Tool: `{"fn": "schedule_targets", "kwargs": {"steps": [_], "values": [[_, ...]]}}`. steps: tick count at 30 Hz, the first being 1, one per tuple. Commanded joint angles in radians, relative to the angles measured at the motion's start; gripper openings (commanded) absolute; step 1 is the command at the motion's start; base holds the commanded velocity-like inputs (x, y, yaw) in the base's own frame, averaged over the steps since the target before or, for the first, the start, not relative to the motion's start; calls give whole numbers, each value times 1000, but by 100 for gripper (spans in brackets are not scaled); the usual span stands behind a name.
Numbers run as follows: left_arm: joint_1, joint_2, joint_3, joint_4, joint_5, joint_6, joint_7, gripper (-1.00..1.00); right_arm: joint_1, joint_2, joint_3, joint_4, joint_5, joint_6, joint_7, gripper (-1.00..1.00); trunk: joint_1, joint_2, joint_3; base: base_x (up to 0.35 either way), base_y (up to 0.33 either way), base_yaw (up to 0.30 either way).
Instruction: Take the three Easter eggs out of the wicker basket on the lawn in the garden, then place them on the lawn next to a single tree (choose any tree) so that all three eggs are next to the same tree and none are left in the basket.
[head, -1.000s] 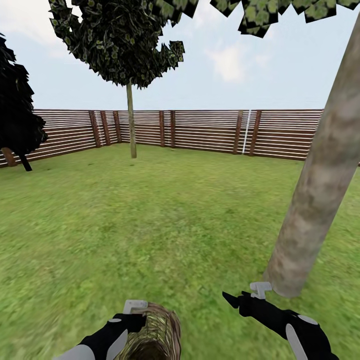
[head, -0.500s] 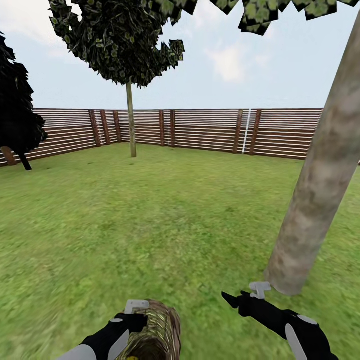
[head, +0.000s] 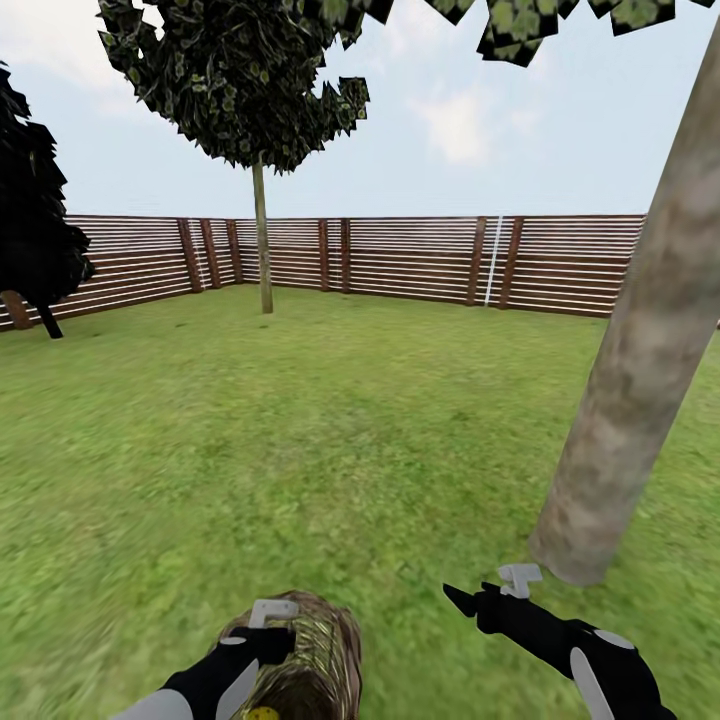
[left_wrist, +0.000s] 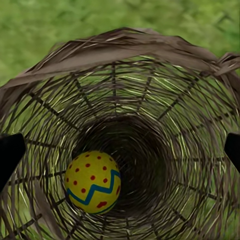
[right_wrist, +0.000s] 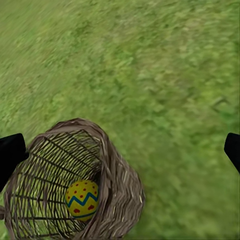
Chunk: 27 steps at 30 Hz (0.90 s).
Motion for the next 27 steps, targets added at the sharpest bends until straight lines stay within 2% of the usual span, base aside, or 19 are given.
{"fn": "schedule_targets", "kwargs": {"steps": [1,27], "values": [[0,1,-8,-2,8,5,7,100,-1,0,-1,-1,-7,8,1,100,4,-8,-4,0,0,0],[0,2,-1,-1,10,15,13,100,-1,0,-2,-1,-7,8,-6,100,104,-190,-86,0,0,0]]}}
